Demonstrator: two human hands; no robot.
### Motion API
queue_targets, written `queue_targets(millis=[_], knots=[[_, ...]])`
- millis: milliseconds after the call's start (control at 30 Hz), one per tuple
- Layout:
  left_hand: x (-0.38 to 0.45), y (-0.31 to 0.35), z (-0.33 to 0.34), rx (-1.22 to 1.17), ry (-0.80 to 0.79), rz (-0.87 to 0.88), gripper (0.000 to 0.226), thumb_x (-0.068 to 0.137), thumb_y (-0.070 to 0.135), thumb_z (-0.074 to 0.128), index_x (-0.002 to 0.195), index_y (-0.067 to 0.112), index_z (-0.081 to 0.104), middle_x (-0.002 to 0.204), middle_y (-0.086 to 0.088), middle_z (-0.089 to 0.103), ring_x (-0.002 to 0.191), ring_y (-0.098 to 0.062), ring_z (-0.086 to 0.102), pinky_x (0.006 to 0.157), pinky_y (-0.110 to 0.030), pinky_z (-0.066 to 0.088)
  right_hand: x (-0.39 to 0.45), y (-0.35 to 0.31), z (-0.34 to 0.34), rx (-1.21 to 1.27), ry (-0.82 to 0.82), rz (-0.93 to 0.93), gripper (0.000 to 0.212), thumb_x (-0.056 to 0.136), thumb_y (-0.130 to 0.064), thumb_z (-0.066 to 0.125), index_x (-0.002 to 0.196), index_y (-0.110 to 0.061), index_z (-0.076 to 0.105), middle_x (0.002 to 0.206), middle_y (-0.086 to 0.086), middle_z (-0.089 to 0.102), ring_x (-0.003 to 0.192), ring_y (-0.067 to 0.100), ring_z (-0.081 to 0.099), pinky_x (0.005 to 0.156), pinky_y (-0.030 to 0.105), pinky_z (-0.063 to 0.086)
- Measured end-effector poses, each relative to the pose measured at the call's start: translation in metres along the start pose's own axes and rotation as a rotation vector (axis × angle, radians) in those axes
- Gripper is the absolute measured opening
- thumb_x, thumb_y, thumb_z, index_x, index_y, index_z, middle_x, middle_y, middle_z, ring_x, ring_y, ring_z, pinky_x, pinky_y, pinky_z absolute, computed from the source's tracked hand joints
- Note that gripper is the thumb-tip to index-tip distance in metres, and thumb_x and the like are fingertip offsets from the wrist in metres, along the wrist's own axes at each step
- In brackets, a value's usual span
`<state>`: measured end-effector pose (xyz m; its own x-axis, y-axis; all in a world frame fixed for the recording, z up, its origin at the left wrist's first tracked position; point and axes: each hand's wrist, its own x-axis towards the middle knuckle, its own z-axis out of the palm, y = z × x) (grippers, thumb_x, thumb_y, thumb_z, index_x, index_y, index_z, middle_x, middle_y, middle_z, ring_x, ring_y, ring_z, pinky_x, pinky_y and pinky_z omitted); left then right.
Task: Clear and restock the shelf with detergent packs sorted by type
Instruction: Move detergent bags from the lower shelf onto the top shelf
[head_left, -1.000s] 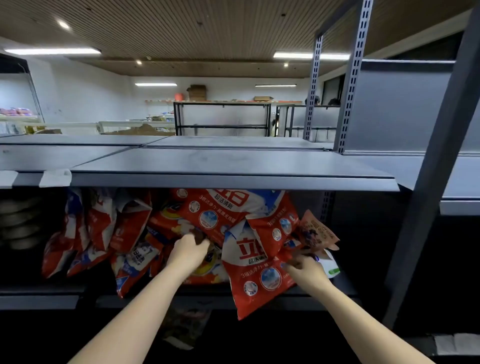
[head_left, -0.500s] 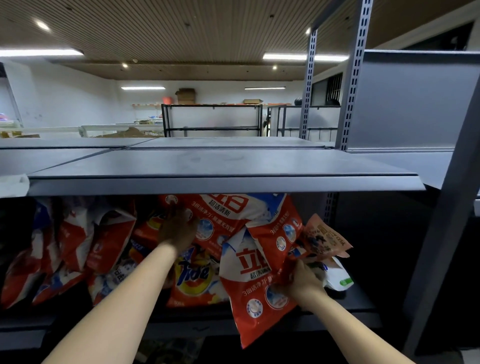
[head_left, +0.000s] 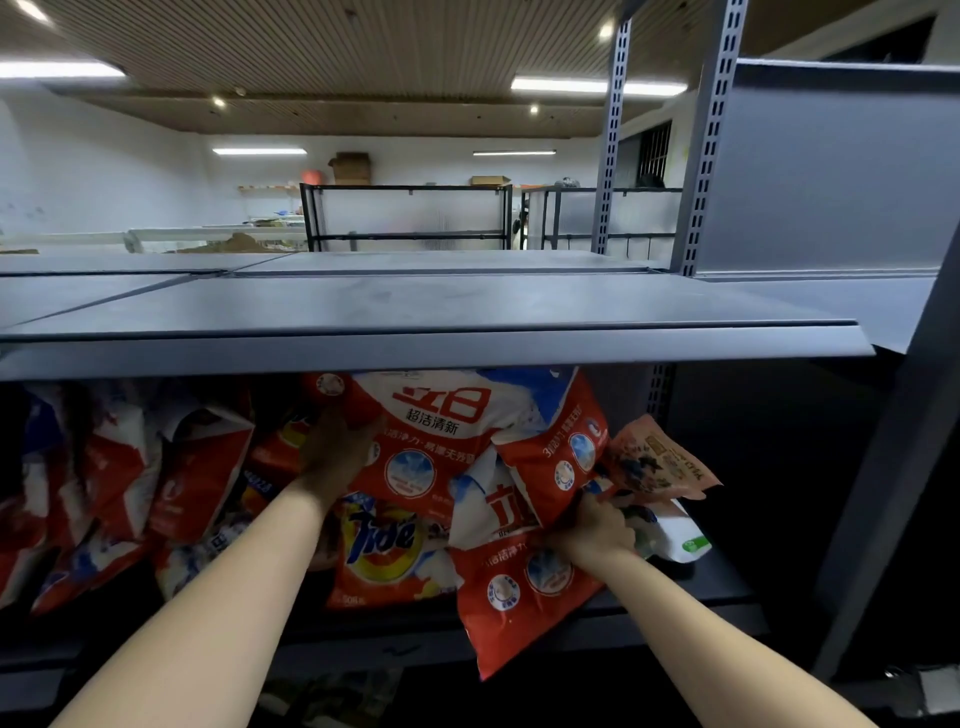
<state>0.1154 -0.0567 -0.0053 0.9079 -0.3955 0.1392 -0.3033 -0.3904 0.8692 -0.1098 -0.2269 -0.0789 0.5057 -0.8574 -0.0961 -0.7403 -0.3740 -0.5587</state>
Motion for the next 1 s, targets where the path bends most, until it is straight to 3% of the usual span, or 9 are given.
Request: queue_targets(millis=[100,233,400,500,667,767,833,900,1000], knots=[[-0.012,0.002,-0.009,0.120,0.140,0.058,0.043,0.100,0.034,0.040,0.131,0.004,0.047,0.130,-0.021,0.052,0.116,-0.036,0.051,0.095,-0.042,0.043,-0.001,0.001,-0.005,0.027,-0.026,-0.020,0.085,0.060,-0.064,0.070,0.133,-0.030,0.042,0.131,0.003,0.054,0.124,0.030,0.047,0.103,0.047,0.038],[-0.038,0.006,-0.018,0.218,0.290,0.034,0.047,0.103,0.034,0.026,0.129,0.001,0.048,0.126,-0.025,0.054,0.113,-0.041,0.053,0.086,-0.041,0.040,-0.004,0.004,-0.018,0.042,-0.076,-0.063,0.066,0.067,-0.058,0.066,0.125,-0.034,0.049,0.124,-0.002,0.061,0.115,0.026,0.055,0.100,0.041,0.042],[-0.056,0.014,-0.022,0.154,0.425,0.041,0.046,0.103,0.034,0.027,0.129,0.004,0.050,0.121,-0.025,0.057,0.109,-0.041,0.055,0.086,-0.043,0.042,-0.012,0.012,-0.032,0.013,-0.162,-0.077,0.060,0.064,-0.054,0.068,0.117,-0.029,0.053,0.114,-0.002,0.063,0.110,0.023,0.059,0.091,0.034,0.045],[-0.065,0.019,-0.022,0.065,0.483,0.052,0.043,0.102,0.032,0.031,0.129,0.005,0.052,0.124,-0.024,0.057,0.112,-0.041,0.053,0.088,-0.042,0.041,-0.015,0.021,-0.036,-0.001,-0.189,-0.089,0.066,0.055,-0.056,0.068,0.114,-0.029,0.058,0.109,-0.003,0.068,0.101,0.020,0.063,0.091,0.038,0.051],[-0.082,0.027,-0.019,0.055,0.526,0.006,0.046,0.102,0.038,0.028,0.121,0.006,0.054,0.117,-0.026,0.059,0.107,-0.042,0.055,0.088,-0.044,0.044,-0.021,0.030,-0.029,0.060,-0.077,-0.055,0.053,0.082,-0.056,0.057,0.130,-0.035,0.049,0.123,-0.001,0.064,0.113,0.025,0.059,0.099,0.043,0.045],[-0.091,0.030,-0.021,0.059,0.540,-0.062,0.048,0.101,0.043,0.029,0.125,0.010,0.054,0.116,-0.026,0.060,0.107,-0.044,0.056,0.088,-0.047,0.044,-0.023,0.036,-0.026,0.006,-0.025,-0.021,0.053,0.087,-0.062,0.046,0.134,-0.037,0.047,0.125,0.004,0.061,0.111,0.029,0.059,0.091,0.038,0.050],[-0.095,0.032,-0.022,0.057,0.538,-0.095,0.049,0.100,0.045,0.030,0.130,0.015,0.053,0.119,-0.025,0.059,0.109,-0.045,0.054,0.091,-0.049,0.044,-0.023,0.039,-0.030,-0.024,-0.025,0.004,0.051,0.087,-0.063,0.046,0.125,-0.032,0.056,0.117,0.004,0.064,0.103,0.027,0.063,0.084,0.036,0.052],[-0.100,0.035,-0.023,0.051,0.536,-0.095,0.045,0.100,0.043,0.032,0.131,0.017,0.053,0.120,-0.025,0.059,0.110,-0.045,0.053,0.092,-0.050,0.043,-0.023,0.041,-0.033,-0.013,-0.042,0.022,0.050,0.080,-0.067,0.054,0.104,-0.025,0.066,0.104,0.004,0.068,0.092,0.025,0.066,0.081,0.036,0.054],[-0.109,0.040,-0.022,-0.007,0.527,-0.114,0.041,0.100,0.039,0.036,0.130,0.017,0.053,0.121,-0.025,0.058,0.111,-0.045,0.053,0.092,-0.049,0.042,-0.021,0.045,-0.036,0.026,-0.086,0.033,0.054,0.072,-0.070,0.063,0.081,-0.017,0.065,0.087,0.001,0.069,0.077,0.020,0.066,0.072,0.032,0.055]])
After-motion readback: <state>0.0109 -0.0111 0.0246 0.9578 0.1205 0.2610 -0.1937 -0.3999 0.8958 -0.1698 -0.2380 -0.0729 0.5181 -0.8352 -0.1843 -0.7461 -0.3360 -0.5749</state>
